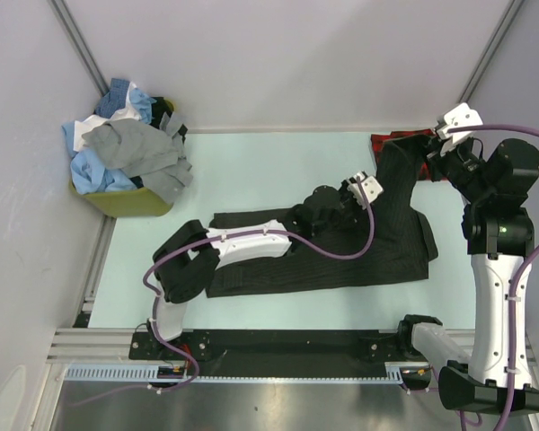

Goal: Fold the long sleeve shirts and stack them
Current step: Fold the shirt

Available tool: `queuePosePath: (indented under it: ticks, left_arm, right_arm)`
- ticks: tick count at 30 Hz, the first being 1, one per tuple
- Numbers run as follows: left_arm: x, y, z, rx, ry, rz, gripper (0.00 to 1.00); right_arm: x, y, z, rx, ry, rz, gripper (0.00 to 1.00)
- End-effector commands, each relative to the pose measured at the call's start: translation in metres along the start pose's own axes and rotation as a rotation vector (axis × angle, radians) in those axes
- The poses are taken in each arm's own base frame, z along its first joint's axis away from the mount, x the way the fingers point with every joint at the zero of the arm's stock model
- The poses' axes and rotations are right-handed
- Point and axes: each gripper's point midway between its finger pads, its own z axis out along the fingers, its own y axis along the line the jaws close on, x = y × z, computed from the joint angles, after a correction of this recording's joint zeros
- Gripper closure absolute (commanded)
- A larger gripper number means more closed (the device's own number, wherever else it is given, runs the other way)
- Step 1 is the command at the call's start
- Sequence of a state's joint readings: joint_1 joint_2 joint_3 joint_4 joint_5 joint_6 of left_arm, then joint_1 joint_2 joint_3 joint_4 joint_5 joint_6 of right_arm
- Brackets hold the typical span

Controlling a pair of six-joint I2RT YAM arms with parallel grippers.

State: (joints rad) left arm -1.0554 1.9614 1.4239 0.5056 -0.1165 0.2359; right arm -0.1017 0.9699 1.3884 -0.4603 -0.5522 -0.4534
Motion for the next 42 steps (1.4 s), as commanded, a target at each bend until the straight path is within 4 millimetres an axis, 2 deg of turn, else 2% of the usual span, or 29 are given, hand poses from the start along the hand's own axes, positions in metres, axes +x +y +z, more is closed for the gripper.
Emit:
queuePosePath:
  ticks: [1,3,4,5,6,7,10,16,19,21,22,24,25,26,27,28,30,31,34,35,37,38,39,40,41,42]
  left_arm:
    - [-0.022,-0.008,-0.013,0.129,-0.062,0.022,0.65]
    - [-0.019,-0.013,-0.018,0.19,-0.066,0.028,0.71]
    - [-0.019,-0.029,-0.023,0.293,-0.076,0.032,0.74]
    - [-0.018,-0.031,-0.027,0.322,-0.076,0.034,0.8]
    - [-0.017,-0.037,-0.03,0.366,-0.079,0.037,0.83]
    - [-0.016,-0.05,-0.038,0.458,-0.082,0.037,0.88]
    - [-0.01,-0.068,-0.054,0.572,-0.079,0.038,0.96]
    - [0.006,-0.078,-0.065,0.643,-0.036,0.01,1.0]
    - [0.013,-0.09,-0.077,0.756,-0.032,0.021,0.99]
    - [0.013,-0.099,-0.088,0.829,-0.051,0.04,0.93]
    - [0.021,-0.101,-0.094,0.837,-0.044,0.038,0.79]
    - [0.018,-0.099,-0.101,0.83,-0.059,0.044,0.67]
    - [0.02,-0.096,-0.11,0.821,-0.053,0.048,0.57]
    - [0.018,-0.092,-0.114,0.808,-0.05,0.049,0.53]
    - [0.021,-0.086,-0.119,0.788,-0.031,0.047,0.46]
    - [0.018,-0.075,-0.131,0.763,-0.026,0.05,0.44]
    - [0.026,-0.062,-0.144,0.73,0.018,0.05,0.38]
    - [0.025,-0.046,-0.158,0.691,0.024,0.053,0.37]
    - [0.039,-0.019,-0.179,0.597,0.096,0.022,0.3]
    - [0.022,-0.009,-0.188,0.549,0.066,0.033,0.26]
    - [0.017,0.003,-0.194,0.461,0.075,0.008,0.2]
    - [0.003,0.009,-0.199,0.418,0.051,0.004,0.15]
    - [-0.003,0.007,-0.2,0.392,0.051,-0.011,0.09]
    - [-0.007,0.014,-0.199,0.327,0.059,-0.033,0.09]
    - [-0.013,0.014,-0.2,0.312,0.048,-0.04,0.08]
    - [-0.019,0.009,-0.199,0.308,0.042,-0.056,0.05]
  right_arm:
    - [-0.008,-0.002,-0.006,0.019,-0.021,-0.038,1.0]
    - [-0.006,0.0,-0.006,0.006,-0.018,-0.047,1.0]
    - [-0.006,0.0,-0.006,0.005,-0.017,-0.05,1.0]
    - [-0.006,0.002,-0.006,-0.002,-0.016,-0.05,1.0]
    - [-0.004,0.002,-0.005,-0.007,-0.012,-0.056,1.0]
    - [-0.004,0.002,-0.005,-0.009,-0.012,-0.057,1.0]
    - [0.0,0.005,-0.005,-0.031,-0.004,-0.064,1.0]
    - [0.011,0.015,-0.008,-0.082,0.026,-0.074,1.0]
    - [0.02,0.031,-0.013,-0.156,0.05,-0.069,1.0]
    - [0.026,0.038,-0.015,-0.184,0.061,-0.065,1.0]
    - [0.029,0.046,-0.019,-0.214,0.065,-0.051,1.0]
    - [0.041,0.06,-0.021,-0.265,0.086,-0.031,1.0]
    - [0.045,0.07,-0.026,-0.301,0.095,-0.015,1.0]
    - [0.055,0.077,-0.027,-0.327,0.111,-0.003,1.0]
    - [0.059,0.083,-0.029,-0.342,0.117,0.002,1.0]
    - [0.063,0.09,-0.031,-0.367,0.121,0.011,1.0]
    - [0.073,0.103,-0.035,-0.401,0.128,0.023,1.0]
    - [0.077,0.112,-0.036,-0.435,0.126,0.032,1.0]
    - [0.089,0.128,-0.033,-0.478,0.13,0.062,1.0]
    - [0.091,0.135,-0.031,-0.498,0.126,0.064,1.0]
    - [0.094,0.154,-0.022,-0.545,0.119,0.081,1.0]
    - [0.098,0.159,-0.016,-0.56,0.128,0.092,1.0]
    - [0.102,0.163,-0.01,-0.558,0.134,0.098,1.0]
    - [0.103,0.168,-0.006,-0.57,0.139,0.098,1.0]
    - [0.105,0.183,-0.001,-0.62,0.15,0.101,1.0]
    - [0.105,0.185,0.005,-0.618,0.151,0.093,1.0]
